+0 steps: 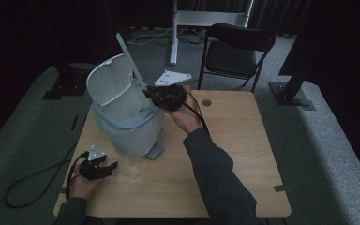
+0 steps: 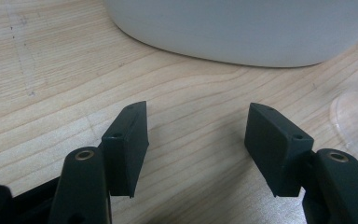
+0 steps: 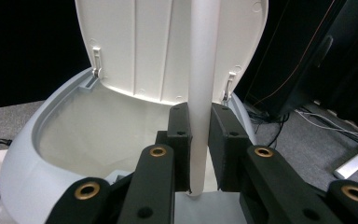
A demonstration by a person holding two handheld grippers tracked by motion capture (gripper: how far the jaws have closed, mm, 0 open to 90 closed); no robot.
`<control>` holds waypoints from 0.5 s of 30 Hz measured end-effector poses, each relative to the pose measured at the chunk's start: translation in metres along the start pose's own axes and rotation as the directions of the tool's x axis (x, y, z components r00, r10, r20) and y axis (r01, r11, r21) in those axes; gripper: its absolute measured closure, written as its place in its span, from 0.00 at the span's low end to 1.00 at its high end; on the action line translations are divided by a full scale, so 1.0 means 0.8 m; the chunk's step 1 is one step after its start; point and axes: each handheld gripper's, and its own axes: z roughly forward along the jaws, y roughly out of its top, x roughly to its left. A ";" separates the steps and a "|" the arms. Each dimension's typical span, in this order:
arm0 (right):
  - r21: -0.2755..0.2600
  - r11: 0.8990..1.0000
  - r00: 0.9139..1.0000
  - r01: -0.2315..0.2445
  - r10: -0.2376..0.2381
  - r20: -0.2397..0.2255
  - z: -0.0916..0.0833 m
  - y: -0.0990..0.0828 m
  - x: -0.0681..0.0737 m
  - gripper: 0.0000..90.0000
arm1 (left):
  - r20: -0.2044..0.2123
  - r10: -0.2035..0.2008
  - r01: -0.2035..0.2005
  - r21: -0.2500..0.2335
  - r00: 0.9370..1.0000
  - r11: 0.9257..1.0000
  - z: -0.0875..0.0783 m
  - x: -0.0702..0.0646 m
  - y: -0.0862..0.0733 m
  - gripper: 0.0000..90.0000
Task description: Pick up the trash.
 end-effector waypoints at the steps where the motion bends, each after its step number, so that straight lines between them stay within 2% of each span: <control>1: 0.001 1.000 1.000 0.000 0.000 0.001 0.001 0.001 0.000 0.87 | 0.000 0.000 0.000 0.000 1.000 1.000 0.000 0.000 0.000 0.44; 11: 0.010 1.000 1.000 -0.007 0.007 0.022 0.013 0.002 -0.006 0.87 | 0.001 0.001 -0.001 0.001 1.000 1.000 0.000 0.000 0.000 0.44; 15: 0.001 1.000 0.999 -0.026 0.026 0.019 0.016 0.003 -0.008 0.87 | 0.002 0.001 -0.001 0.000 1.000 1.000 0.000 0.000 0.000 0.44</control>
